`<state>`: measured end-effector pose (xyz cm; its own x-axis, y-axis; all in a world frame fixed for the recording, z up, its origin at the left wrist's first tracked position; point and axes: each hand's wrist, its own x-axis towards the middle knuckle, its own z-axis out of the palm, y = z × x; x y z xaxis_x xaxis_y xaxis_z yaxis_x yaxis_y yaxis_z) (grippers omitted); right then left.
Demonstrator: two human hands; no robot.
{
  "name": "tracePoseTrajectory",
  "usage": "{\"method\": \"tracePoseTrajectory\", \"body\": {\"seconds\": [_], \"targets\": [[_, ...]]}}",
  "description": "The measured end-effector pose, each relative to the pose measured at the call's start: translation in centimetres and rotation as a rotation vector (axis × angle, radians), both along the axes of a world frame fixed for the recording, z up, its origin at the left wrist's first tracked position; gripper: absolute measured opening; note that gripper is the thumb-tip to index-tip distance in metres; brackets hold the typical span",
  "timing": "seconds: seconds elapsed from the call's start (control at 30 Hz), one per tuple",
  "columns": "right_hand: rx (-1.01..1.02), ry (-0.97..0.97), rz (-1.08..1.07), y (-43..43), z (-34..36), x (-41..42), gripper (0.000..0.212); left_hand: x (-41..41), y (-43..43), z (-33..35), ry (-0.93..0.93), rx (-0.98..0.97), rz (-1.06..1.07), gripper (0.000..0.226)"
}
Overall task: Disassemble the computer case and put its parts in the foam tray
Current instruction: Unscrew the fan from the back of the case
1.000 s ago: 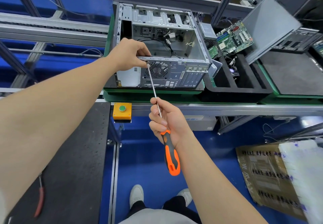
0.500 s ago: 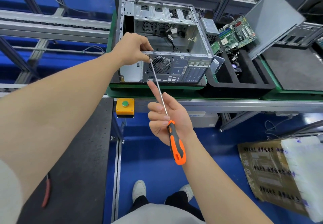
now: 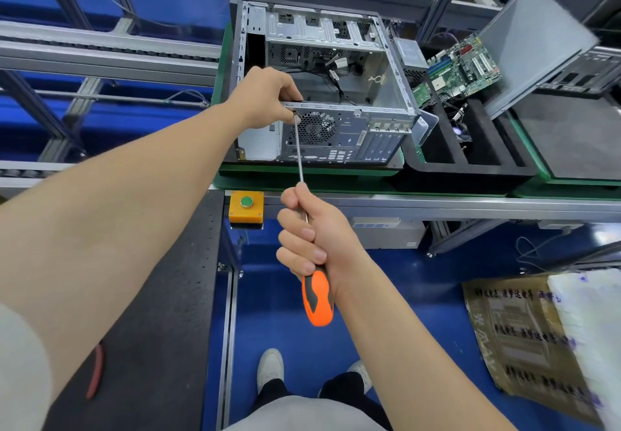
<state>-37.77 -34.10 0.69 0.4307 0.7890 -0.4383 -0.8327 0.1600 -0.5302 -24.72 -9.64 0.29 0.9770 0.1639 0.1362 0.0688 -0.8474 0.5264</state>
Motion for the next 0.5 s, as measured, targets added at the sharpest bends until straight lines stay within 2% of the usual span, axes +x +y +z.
{"method": "tracePoseTrajectory", "body": {"seconds": [0.13,0.17,0.23,0.3,0.37,0.43,0.5], "targets": [[-0.395,-0.302,0.048,0.8,0.9,0.1,0.031,0.0,-0.1,0.0,-0.004,-0.005,-0.001,0.043],[-0.495,-0.431,0.083,0.8,1.0,0.1,0.029,0.0,-0.1,0.0,-0.004,-0.008,0.002,0.043],[-0.776,-0.902,0.215,0.4,0.6,0.6,0.024,0.0,-0.1,0.0,-0.005,-0.014,0.003,0.041],[-1.017,-1.23,0.385,0.0,-0.5,1.3,0.02,0.0,-0.2,0.0,-0.005,-0.011,0.004,0.04],[-1.185,-1.317,0.399,-0.3,-2.0,1.6,0.01,-0.1,-0.2,0.0,-0.009,-0.006,0.002,0.04],[-1.259,-1.269,0.288,-0.5,-2.9,1.6,0.022,-0.2,-0.3,0.0,-0.017,-0.006,0.0,0.04],[-1.25,-1.296,0.235,-0.4,-3.0,1.4,0.023,-0.2,-0.3,-0.1,-0.023,0.001,-0.006,0.04]]}}
